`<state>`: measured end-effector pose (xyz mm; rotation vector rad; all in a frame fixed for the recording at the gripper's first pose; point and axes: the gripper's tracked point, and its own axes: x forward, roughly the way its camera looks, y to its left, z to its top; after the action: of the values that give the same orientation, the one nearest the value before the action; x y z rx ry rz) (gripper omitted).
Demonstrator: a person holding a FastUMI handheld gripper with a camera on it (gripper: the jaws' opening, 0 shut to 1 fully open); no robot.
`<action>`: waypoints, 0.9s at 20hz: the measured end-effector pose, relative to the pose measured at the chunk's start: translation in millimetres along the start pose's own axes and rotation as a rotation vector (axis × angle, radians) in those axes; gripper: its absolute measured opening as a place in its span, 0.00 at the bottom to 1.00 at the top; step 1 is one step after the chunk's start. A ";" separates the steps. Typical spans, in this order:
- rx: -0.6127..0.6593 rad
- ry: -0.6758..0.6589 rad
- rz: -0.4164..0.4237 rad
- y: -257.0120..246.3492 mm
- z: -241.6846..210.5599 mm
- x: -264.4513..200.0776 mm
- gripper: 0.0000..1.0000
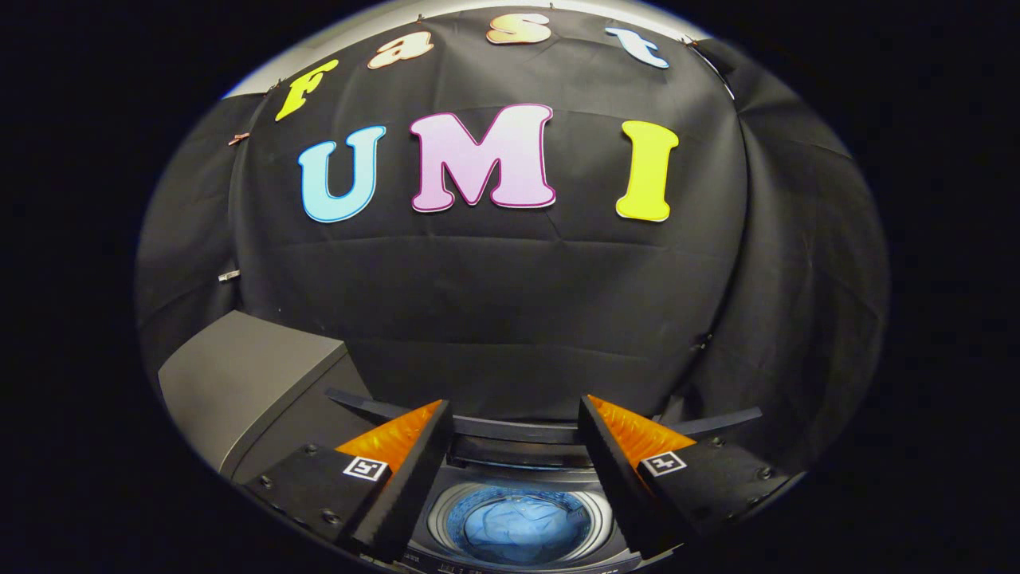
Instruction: Put the clothes into the washing machine and then close the washing machine lid.
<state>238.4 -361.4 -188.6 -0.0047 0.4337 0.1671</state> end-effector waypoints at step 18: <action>0.142 0.289 0.096 39.8 -146.0 -105.3 0.99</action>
<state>76.8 -344.9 -275.8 0.1330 0.7340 0.2310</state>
